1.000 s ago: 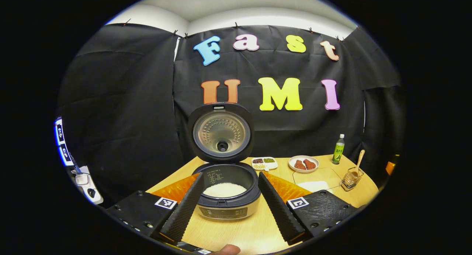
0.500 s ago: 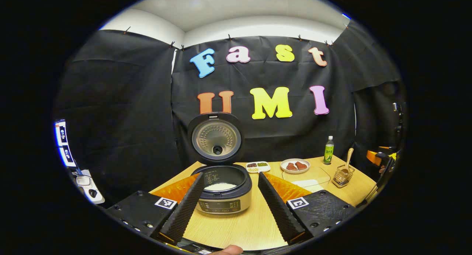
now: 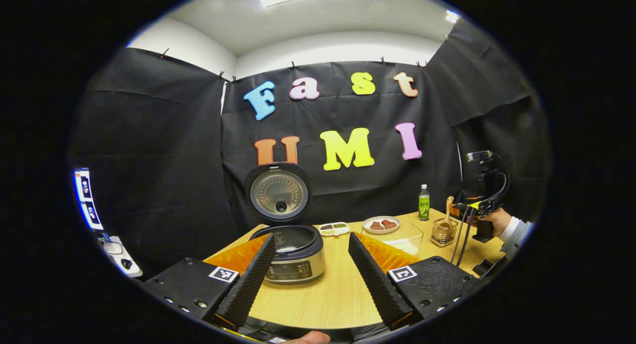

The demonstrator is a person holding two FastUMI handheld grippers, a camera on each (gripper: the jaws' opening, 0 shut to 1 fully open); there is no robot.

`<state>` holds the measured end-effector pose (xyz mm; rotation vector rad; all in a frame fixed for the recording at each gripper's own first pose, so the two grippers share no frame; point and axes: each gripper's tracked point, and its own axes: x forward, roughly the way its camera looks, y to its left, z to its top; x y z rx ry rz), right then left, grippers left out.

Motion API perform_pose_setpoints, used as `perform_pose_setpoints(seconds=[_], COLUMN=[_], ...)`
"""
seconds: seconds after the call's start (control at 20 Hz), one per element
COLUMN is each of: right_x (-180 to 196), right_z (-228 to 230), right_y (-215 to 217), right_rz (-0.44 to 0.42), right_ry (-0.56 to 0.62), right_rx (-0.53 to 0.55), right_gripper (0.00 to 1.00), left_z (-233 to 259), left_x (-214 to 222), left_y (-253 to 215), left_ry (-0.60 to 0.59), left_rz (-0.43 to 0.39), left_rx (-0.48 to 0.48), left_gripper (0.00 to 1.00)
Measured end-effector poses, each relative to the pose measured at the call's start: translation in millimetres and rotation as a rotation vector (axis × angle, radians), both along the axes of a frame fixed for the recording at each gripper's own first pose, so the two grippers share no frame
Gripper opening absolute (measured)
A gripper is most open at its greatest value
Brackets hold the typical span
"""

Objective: Close the left gripper, press the button to open the rice cooker; take a wooden spoon from the chopstick holder with the right hand, scoop a spoonful of rice and pour it into the rice cooker, then put the wooden spoon back into the chopstick holder.

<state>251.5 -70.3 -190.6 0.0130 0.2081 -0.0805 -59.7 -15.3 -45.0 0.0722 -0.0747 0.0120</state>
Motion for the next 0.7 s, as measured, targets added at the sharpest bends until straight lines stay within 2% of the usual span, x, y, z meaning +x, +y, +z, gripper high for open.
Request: perform_pose_setpoints(seconds=[0.05, 0.25, 0.3, 0.35, 0.4, 0.5, 0.6, 0.7], right_x=[10, 42, 49, 54, 58, 65, 69, 67], right_z=[-5, -20, -21, -19, -19, -22, -23, -22], right_y=[-6, -15, -21, -17, -15, -7, -5, 8], right_rz=[-0.02, -0.032, -0.038, -0.018, -0.001, 0.034, 0.042, 0.086], right_ry=[0.015, 0.045, 0.041, 0.034, 0.03, 0.046, 0.061, 0.081], right_rx=[0.012, 0.09, 0.107, 0.132, 0.143, 0.155, 0.144, 0.164], right_gripper=[0.96, 0.75, 0.73, 0.67, 0.66, 0.55, 0.4, 0.32], left_z=[-1, -11, -15, -15, -14, -15, -19, -22], left_x=[-5, -12, -13, -14, -14, -12, -8, -6], left_y=[-4, -8, -7, -6, -4, -1, 0, 2], left_ry=[-0.008, 0.008, 0.013, 0.013, 0.013, 0.013, 0.022, 0.032], left_rz=[-0.015, -0.054, -0.055, -0.055, -0.051, -0.045, -0.048, -0.049], left_rx=[-0.011, -0.04, -0.046, -0.045, -0.043, -0.043, -0.054, -0.06], left_gripper=[0.95, 0.96, 0.96, 0.96, 0.96, 0.96, 0.96, 0.96])
